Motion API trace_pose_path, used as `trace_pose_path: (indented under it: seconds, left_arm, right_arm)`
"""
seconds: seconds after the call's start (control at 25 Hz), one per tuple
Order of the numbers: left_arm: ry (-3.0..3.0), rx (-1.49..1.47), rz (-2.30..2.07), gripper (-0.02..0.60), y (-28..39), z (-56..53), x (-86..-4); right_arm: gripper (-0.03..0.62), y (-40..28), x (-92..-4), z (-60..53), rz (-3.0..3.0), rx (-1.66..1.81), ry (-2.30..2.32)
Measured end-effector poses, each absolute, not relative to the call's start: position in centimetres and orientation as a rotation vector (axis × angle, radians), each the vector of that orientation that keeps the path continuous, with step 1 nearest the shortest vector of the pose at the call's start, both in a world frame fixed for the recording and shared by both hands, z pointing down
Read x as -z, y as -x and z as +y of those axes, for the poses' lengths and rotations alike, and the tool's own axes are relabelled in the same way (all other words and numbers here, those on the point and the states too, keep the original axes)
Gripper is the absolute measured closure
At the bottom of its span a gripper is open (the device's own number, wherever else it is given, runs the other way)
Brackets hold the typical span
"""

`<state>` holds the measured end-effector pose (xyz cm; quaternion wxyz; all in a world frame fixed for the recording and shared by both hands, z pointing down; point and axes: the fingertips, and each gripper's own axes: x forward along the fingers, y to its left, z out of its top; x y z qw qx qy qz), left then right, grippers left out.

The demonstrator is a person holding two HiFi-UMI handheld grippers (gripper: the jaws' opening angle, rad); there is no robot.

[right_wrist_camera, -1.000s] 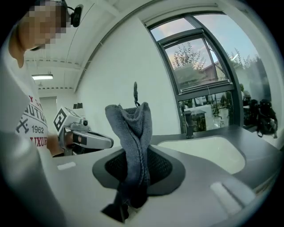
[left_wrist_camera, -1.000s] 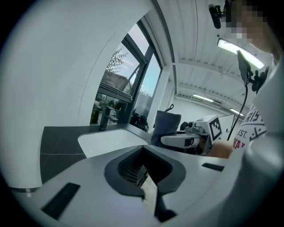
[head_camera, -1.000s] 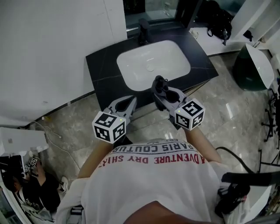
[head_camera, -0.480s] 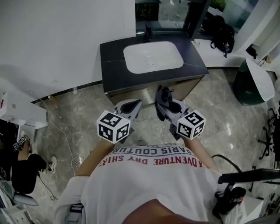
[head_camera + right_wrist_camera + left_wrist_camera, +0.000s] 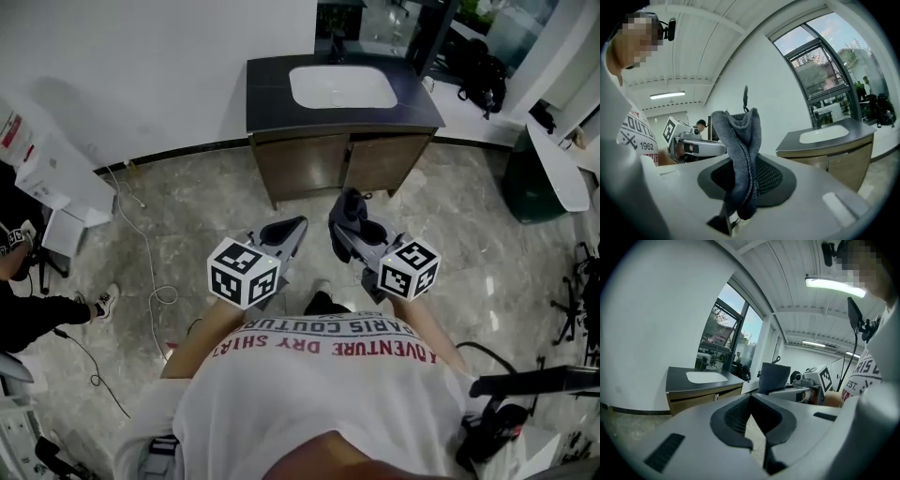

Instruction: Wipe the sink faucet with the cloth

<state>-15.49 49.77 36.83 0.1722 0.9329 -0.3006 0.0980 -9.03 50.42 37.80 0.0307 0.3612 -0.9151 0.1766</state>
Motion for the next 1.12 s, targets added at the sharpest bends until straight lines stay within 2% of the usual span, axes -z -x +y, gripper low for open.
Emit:
trace_pose_path:
  seconds: [0.36,0.64,1.12]
  left_arm:
    - [-2.68,-0.223,-0.996,0.58,13.2,62.9,-32.6]
    - [-2.658,-0.253,-0.992,0.58,7.2,72.8,-35.0]
    - [-2.679,-0.271,-0.997,0.581,3.7,79.5,-33.4]
  right_arm:
    - [0.514,6.0,-34.0,63.0,-2.909,-0.491,-1.006]
    - [0.514,0.9,-35.7,73.4,-2.872,-0.471,-0.938]
    - [0.514,-2.3,-33.9,79.4,-2.895,-0.449,-0.929]
